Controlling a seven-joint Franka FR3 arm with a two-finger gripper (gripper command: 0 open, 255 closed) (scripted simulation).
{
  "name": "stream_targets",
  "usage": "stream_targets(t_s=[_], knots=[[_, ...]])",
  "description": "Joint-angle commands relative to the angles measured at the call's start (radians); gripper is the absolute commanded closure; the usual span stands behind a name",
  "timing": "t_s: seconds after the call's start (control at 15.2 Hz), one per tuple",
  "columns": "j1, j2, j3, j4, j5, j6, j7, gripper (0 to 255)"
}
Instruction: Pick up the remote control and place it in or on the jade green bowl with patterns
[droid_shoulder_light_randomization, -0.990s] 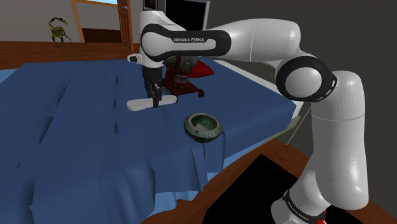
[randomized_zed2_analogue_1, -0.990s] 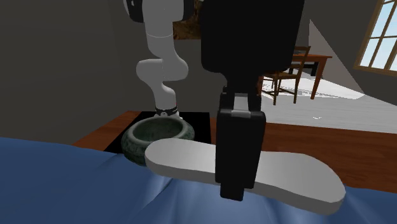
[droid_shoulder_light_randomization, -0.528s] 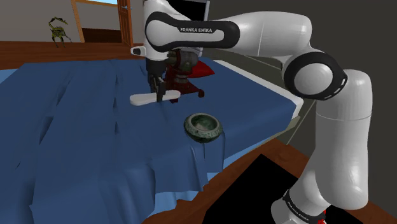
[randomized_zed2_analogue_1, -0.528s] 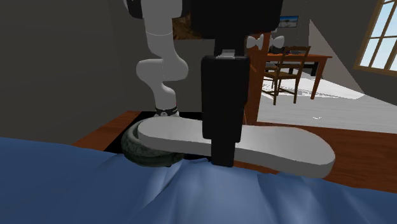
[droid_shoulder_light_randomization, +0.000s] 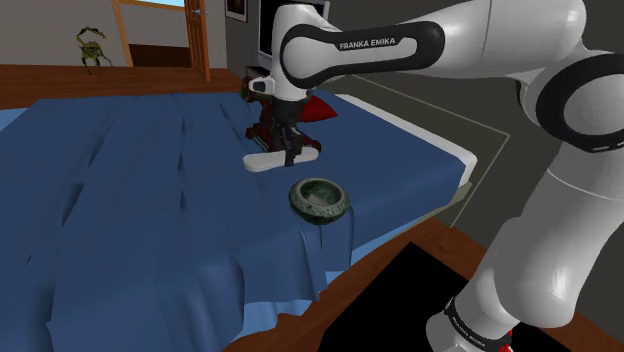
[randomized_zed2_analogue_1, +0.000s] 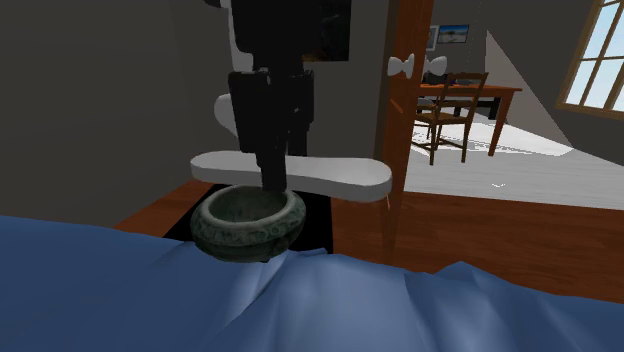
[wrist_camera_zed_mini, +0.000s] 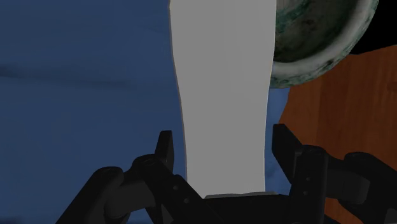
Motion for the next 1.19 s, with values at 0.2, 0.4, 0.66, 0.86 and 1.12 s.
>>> stream_targets(t_s=[0.2,0.4,0.66,0.86,1.12], knots=[[-0.03,-0.188,-0.027,-0.232,0.022,0.044,-0.064,255],[-0.043,-0.298,-0.048,-0.349,0.028,0.05,-0.101,255],[-0.047,-0.327,-0.055,-0.418,0.029,0.091,-0.114,255],[-0.046,-0.318,-0.054,-0.45,0.029,0.132,-0.114,255],[-0.046,-0.304,-0.053,-0.49,0.029,0.186,-0.115,255]])
